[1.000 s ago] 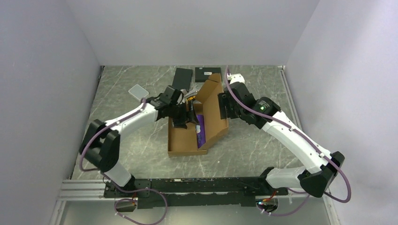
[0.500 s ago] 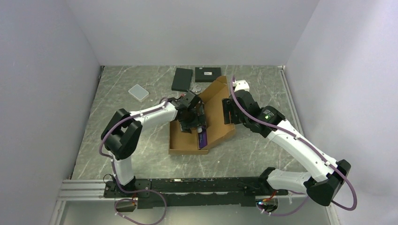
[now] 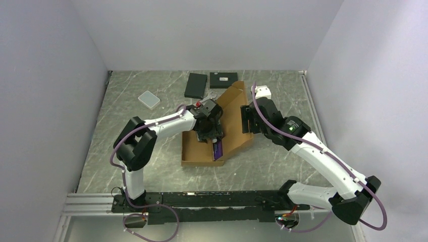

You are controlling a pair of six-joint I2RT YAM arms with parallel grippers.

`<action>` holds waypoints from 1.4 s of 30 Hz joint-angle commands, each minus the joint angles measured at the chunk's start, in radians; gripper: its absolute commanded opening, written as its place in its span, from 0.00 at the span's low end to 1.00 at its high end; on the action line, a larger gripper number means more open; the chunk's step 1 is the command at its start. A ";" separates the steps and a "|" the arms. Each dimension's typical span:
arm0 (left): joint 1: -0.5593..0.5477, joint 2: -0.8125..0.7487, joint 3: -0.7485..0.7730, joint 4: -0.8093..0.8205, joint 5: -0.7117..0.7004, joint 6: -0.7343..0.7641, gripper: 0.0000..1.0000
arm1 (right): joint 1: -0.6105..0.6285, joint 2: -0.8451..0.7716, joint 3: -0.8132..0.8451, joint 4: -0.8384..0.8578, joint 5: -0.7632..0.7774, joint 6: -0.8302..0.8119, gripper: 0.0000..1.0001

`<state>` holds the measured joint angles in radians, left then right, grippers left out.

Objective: Unpack the express box

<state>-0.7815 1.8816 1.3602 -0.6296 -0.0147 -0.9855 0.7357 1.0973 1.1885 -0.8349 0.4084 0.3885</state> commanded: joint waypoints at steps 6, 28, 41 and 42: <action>-0.006 -0.035 -0.031 -0.130 -0.190 0.065 0.71 | 0.001 0.000 0.017 0.057 -0.024 -0.006 0.69; -0.006 -0.018 -0.072 -0.010 -0.036 -0.095 0.80 | 0.001 0.021 0.019 0.078 -0.091 0.006 0.66; -0.007 0.038 -0.042 -0.039 -0.097 -0.131 0.58 | 0.001 0.012 -0.006 0.094 -0.095 0.007 0.66; -0.007 0.035 -0.040 -0.040 -0.106 -0.123 0.55 | 0.001 0.012 -0.005 0.093 -0.096 0.009 0.66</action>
<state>-0.7856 1.8980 1.2907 -0.6514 -0.0639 -1.1049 0.7357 1.1191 1.1862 -0.7830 0.3264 0.3897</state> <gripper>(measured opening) 0.596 0.663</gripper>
